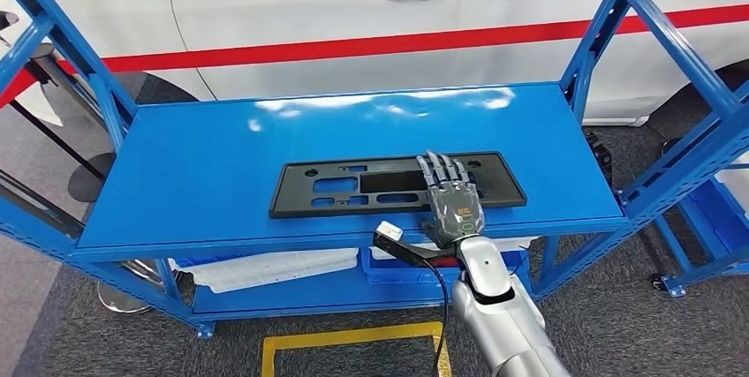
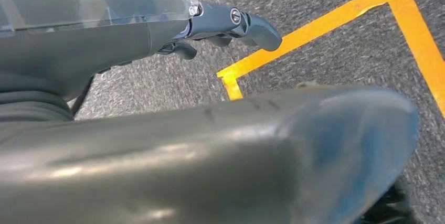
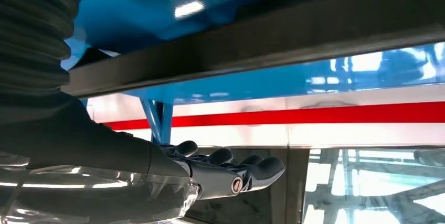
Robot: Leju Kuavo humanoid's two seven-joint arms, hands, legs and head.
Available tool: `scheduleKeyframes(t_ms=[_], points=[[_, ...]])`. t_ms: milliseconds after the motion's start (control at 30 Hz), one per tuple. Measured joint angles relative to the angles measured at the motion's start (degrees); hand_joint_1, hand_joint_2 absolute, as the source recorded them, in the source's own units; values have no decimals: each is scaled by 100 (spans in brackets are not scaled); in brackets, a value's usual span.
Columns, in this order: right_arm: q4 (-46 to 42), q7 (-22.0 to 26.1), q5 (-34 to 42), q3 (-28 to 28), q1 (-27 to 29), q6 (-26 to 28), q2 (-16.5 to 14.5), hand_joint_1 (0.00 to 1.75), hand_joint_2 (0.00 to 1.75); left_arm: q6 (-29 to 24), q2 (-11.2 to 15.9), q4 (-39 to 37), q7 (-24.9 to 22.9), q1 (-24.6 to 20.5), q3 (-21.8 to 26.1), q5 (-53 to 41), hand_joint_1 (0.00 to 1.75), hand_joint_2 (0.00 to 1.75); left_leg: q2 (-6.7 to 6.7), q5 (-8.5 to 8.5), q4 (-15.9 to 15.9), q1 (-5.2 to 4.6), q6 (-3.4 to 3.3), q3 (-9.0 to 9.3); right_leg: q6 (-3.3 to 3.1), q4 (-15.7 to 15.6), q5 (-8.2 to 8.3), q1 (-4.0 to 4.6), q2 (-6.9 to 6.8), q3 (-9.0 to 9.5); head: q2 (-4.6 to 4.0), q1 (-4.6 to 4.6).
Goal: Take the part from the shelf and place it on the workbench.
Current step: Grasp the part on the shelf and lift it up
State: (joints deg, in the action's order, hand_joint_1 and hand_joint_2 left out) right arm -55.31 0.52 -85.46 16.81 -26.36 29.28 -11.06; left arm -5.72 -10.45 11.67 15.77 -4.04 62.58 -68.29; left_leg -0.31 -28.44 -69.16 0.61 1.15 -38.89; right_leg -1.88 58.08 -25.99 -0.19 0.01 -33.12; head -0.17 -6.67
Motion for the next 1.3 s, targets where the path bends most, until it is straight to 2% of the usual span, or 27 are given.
scheduleKeyframes(t_ms=[33,67,100,200,267,300,367,400,433,467,533,567,600,700,767,800,867,900,933,967,1000,1067,1100,1133,1233,1267,1300], points=[[48,4,0,0,-35,3,-31,0,175,0,1,0,-5,1,1,1,0,0,3,210,407,-8,-30,174,11,6,-30,7,3,36,0,1],[96,7,0,0,-76,6,-61,0,175,-1,1,0,-10,-4,1,1,0,0,7,346,760,-23,-61,330,29,15,-56,17,6,58,0,1],[142,10,1,1,-112,9,-90,41,175,-2,0,0,-16,-10,2,3,0,0,9,406,988,-39,-87,431,53,20,-75,25,5,69,0,1],[257,33,18,5,-183,-9,-182,171,175,-22,-5,0,-34,-13,5,21,0,0,3,388,1116,-42,-140,486,131,11,-106,35,-2,75,-1,1],[332,57,37,21,-237,-37,-249,172,175,-70,-13,0,-55,-10,10,31,0,0,1,403,1170,-4,-186,527,187,179,-227,34,0,14,-1,1],[376,70,45,36,-266,-51,-277,172,175,-97,-17,0,-64,-15,10,33,0,0,3,407,1194,16,-209,548,215,421,-361,28,2,-101,0,1],[488,96,71,69,-300,-72,-313,174,175,-146,-26,0,-74,-26,13,44,0,0,2,392,1198,14,-236,564,260,1187,-680,-2,4,-510,0,1],[546,113,86,84,-303,-78,-326,174,175,-168,-31,0,-78,-24,16,53,0,0,-1,381,1197,14,-240,570,278,1516,-766,-19,3,-707,0,2],[608,136,112,103,-307,-78,-342,175,175,-200,-37,0,-84,-19,22,68,0,0,-5,366,1195,15,-238,585,293,1668,-738,-36,2,-826,0,2],[668,167,145,125,-319,-72,-362,175,175,-238,-43,0,-96,-13,31,84,0,0,-10,347,1190,16,-227,607,302,1578,-588,-53,1,-826,0,2],[790,238,235,178,-381,-54,-417,175,175,-330,-63,0,-123,-5,54,131,0,0,-16,292,1171,21,-186,661,304,844,-121,-86,-1,-540,0,2],[856,272,278,207,-432,-44,-451,175,175,-372,-73,0,-134,-12,70,149,0,0,-17,262,1148,12,-155,672,293,470,34,-85,2,-381,-1,2],[918,295,312,236,-481,-38,-481,175,175,-408,-81,0,-141,-19,90,164,0,0,-18,239,1134,2,-123,674,272,221,110,-81,8,-276,-1,1],[1054,316,350,299,-576,-26,-546,175,175,-453,-91,0,-153,-27,142,178,0,0,-18,211,1146,-3,-28,675,166,86,98,-48,23,-221,0,0],[1106,328,369,327,-626,-21,-589,175,175,-470,-96,0,-169,-24,160,196,0,0,-11,115,1041,20,34,647,86,49,106,-55,17,-193,-1,0],[1135,343,395,342,-658,-18,-609,175,175,-489,-97,0,-178,-24,170,211,0,0,-7,-11,830,27,58,554,50,30,110,-64,11,-178,-1,0],[1199,384,499,375,-703,-7,-639,175,175,-537,-102,0,-188,-23,198,251,0,0,0,-352,92,36,85,192,6,25,99,-49,-2,-168,0,0],[1226,410,570,389,-714,2,-644,175,175,-556,-105,0,-188,-16,215,269,0,0,0,-474,-273,38,92,-2,-8,28,92,-35,-5,-166,0,0],[1245,446,659,401,-718,13,-646,175,175,-571,-107,0,-184,-8,236,292,0,0,0,-499,-486,38,91,-127,-18,33,83,-19,-4,-162,0,0],[1253,494,764,410,-718,23,-646,175,175,-583,-109,0,-178,0,259,315,0,0,0,-413,-488,37,81,-154,-23,40,74,-6,3,-155,0,0],[1238,557,898,417,-711,26,-646,175,175,-592,-111,0,-169,6,281,333,0,0,0,-230,-270,35,61,-73,-25,48,66,6,13,-141,0,0],[1069,767,1379,421,-663,-6,-643,175,175,-600,-113,0,-148,5,321,358,0,0,0,180,491,15,-13,267,-10,65,48,35,34,-111,0,0],[902,906,1718,421,-619,-47,-637,175,175,-600,-114,0,-135,3,336,363,0,0,0,296,802,0,-49,408,7,75,44,48,45,-109,0,-1],[682,1054,2106,420,-559,-101,-624,175,175,-597,-115,0,-125,3,352,369,0,0,-1,339,978,-16,-76,488,29,81,44,56,53,-113,0,-1],[-208,1369,3250,411,-281,-306,-549,175,175,-581,-124,0,-107,12,402,389,0,0,4,356,1077,-14,-137,521,121,84,38,49,61,-111,0,0],[-527,1425,3565,405,-172,-365,-514,175,175,-576,-132,0,-106,14,416,389,0,0,11,383,1108,0,-170,527,155,134,-32,46,57,-120,-1,0],[-841,1479,3855,396,-51,-407,-470,175,175,-569,-140,0,-106,14,428,378,0,0,20,414,1139,16,-209,521,188,289,-182,42,54,-172,-1,0]])
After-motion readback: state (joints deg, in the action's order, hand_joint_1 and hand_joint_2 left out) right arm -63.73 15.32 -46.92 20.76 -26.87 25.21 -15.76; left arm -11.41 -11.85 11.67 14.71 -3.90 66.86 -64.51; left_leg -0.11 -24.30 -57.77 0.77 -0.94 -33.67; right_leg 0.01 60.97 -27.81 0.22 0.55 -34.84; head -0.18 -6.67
